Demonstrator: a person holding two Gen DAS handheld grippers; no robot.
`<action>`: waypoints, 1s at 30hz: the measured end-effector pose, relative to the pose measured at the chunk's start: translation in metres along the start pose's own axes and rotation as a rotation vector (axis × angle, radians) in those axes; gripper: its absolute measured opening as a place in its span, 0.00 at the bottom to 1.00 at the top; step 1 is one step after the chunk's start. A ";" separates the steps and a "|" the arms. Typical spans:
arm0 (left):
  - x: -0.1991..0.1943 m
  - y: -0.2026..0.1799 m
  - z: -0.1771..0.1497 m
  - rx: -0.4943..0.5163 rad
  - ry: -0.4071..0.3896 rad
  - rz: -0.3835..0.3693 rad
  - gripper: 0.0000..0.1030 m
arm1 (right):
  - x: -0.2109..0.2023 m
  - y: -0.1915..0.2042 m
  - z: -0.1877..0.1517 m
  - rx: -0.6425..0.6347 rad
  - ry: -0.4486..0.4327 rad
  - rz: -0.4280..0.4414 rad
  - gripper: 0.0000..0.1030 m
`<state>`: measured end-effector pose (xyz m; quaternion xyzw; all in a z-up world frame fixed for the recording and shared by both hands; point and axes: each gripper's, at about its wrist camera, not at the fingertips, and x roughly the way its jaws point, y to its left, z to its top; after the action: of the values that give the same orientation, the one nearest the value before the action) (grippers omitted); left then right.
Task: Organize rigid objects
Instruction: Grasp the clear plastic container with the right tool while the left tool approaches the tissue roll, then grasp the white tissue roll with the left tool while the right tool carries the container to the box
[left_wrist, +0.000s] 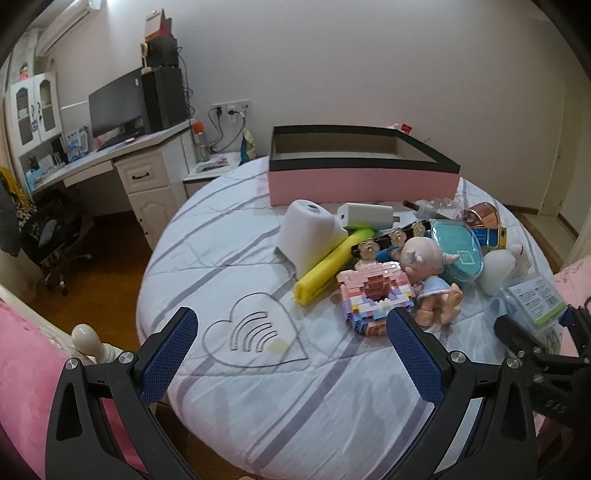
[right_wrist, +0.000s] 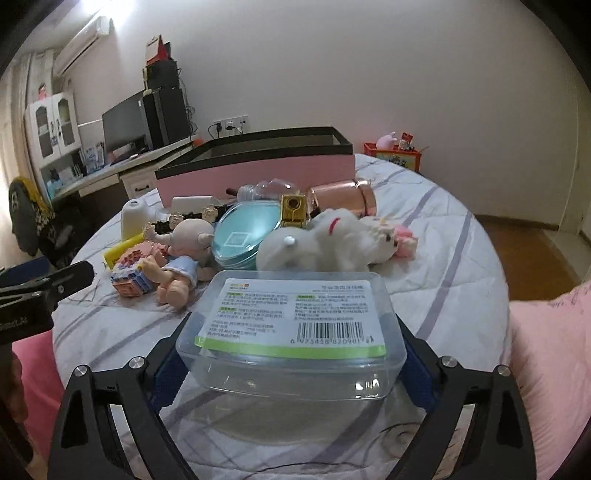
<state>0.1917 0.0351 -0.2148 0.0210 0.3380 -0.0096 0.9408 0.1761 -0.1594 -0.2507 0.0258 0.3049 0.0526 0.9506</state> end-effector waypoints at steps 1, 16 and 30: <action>0.002 -0.001 0.003 0.009 0.000 -0.002 1.00 | -0.001 -0.003 0.001 0.006 -0.002 0.002 0.93; 0.079 0.007 0.056 -0.030 0.051 0.017 1.00 | -0.018 -0.041 0.031 0.046 -0.110 -0.017 0.92; 0.107 0.013 0.060 -0.057 0.134 -0.206 0.62 | 0.006 -0.033 0.077 0.020 -0.130 0.064 0.93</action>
<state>0.3129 0.0451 -0.2363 -0.0399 0.4006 -0.0952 0.9104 0.2282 -0.1926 -0.1945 0.0486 0.2422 0.0783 0.9659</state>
